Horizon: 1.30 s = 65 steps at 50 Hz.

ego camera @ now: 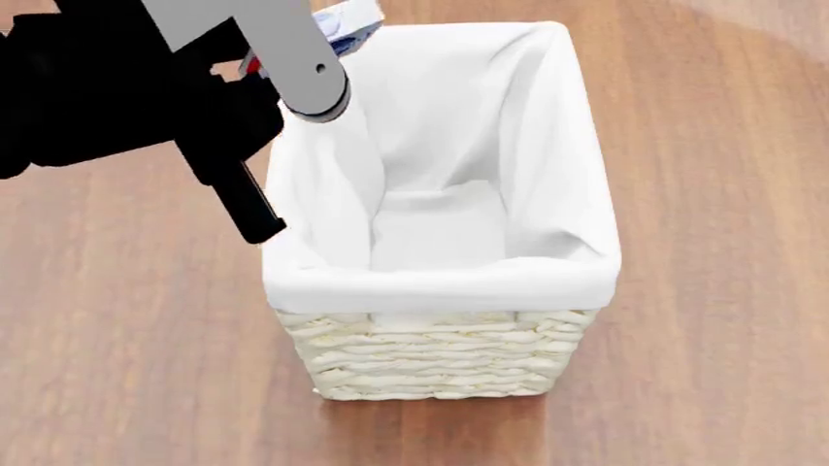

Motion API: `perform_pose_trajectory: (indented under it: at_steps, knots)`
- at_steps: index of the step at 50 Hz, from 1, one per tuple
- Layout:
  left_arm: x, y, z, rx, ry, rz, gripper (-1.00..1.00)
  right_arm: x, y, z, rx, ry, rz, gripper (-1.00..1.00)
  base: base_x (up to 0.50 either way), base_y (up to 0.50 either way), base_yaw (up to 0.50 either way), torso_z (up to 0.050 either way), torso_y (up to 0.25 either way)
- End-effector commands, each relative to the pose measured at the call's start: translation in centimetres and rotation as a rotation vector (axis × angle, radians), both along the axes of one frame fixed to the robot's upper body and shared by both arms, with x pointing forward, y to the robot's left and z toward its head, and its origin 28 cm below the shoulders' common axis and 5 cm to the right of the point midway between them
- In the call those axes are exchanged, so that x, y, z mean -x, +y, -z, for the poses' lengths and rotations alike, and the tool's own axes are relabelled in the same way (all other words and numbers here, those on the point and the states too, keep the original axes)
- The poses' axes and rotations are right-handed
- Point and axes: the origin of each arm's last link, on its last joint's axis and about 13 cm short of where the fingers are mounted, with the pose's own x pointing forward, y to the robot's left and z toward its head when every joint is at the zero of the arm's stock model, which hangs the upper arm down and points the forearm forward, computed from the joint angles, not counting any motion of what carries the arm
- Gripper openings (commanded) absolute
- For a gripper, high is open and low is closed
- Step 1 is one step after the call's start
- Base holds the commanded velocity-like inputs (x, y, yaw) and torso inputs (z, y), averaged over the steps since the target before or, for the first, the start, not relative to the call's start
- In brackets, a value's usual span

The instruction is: Pick up the cream cheese box, and put it in the basket.

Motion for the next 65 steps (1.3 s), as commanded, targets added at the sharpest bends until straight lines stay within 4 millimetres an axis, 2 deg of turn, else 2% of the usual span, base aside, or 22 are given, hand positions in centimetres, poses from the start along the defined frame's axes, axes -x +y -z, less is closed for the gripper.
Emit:
perform_pose_trajectory:
  at_steps: [1, 5, 12, 17, 26, 33, 35, 36, 43, 55, 59, 62, 65]
  knots:
    - [-1.1, -1.9, -0.6, -0.052, 0.045, 0.049, -1.0, 0.1, 0.2, 0.2, -0.004, 0.005, -0.015, 1.0, 0.0, 0.0, 0.0, 0.0, 0.0]
    - [-1.7, -2.3, -0.5, -0.043, 0.085, 0.079, -1.0, 0.2, 0.3, 0.3, 0.0, 0.007, -0.018, 1.0, 0.0, 0.0, 0.0, 0.0, 0.0]
    - [-3.5, -3.3, 1.1, -0.075, 0.141, 0.095, -1.0, 0.3, 0.6, 0.6, 0.0, 0.015, -0.038, 1.0, 0.0, 0.0, 0.0, 0.0, 0.0]
    - [-4.1, -3.9, 1.1, -0.079, 0.169, 0.106, -1.0, 0.3, 0.6, 0.5, -0.005, 0.017, -0.048, 1.0, 0.0, 0.0, 0.0, 0.0, 0.004]
    - [-6.2, -4.2, 2.1, -0.068, 0.212, 0.055, -1.0, 0.6, 0.7, 0.4, -0.01, 0.014, -0.056, 1.0, 0.0, 0.0, 0.0, 0.0, 0.0]
    - [-6.7, -4.3, 1.6, -0.036, 0.166, 0.032, -1.0, 0.6, 0.8, 0.5, -0.008, 0.019, -0.063, 1.0, 0.0, 0.0, 0.0, 0.0, 0.0]
    - [-6.4, -4.3, 1.6, -0.025, 0.225, 0.079, -1.0, 0.6, 0.8, 0.6, -0.006, 0.02, -0.063, 1.0, 0.0, 0.0, 0.0, 0.0, 0.0]
    - [-6.8, -4.2, 1.9, -0.032, 0.212, 0.025, 1.0, 0.7, 0.8, 0.6, -0.006, 0.018, -0.063, 1.0, 0.0, 0.0, 0.0, 0.0, 0.0]
    - [-7.2, -4.1, 2.4, -0.036, 0.218, 0.019, 1.0, 0.8, 0.9, 0.6, -0.007, 0.02, -0.071, 1.0, 0.0, 0.0, 0.0, 0.0, 0.0]
    - [-6.3, -3.7, 1.0, 0.035, 0.233, 0.048, 1.0, 0.8, 0.9, 0.6, -0.011, 0.021, -0.072, 1.0, 0.0, 0.0, 0.0, 0.0, 0.0]
    - [-5.1, -2.7, -0.8, 0.106, 0.196, 0.084, 1.0, 0.7, 0.9, 0.7, -0.011, 0.025, -0.067, 1.0, 0.0, 0.0, 0.0, 0.0, 0.0]
    - [-3.1, -1.5, -2.4, 0.14, 0.162, 0.103, 1.0, 0.7, 0.9, 0.6, -0.012, 0.022, -0.068, 1.0, 0.0, 0.0, 0.0, 0.0, 0.0]
    - [-1.6, -0.4, -2.7, 0.132, 0.125, 0.118, 1.0, 0.7, 0.9, 0.7, -0.014, 0.022, -0.069, 1.0, 0.0, 0.0, 0.0, 0.0, 0.0]
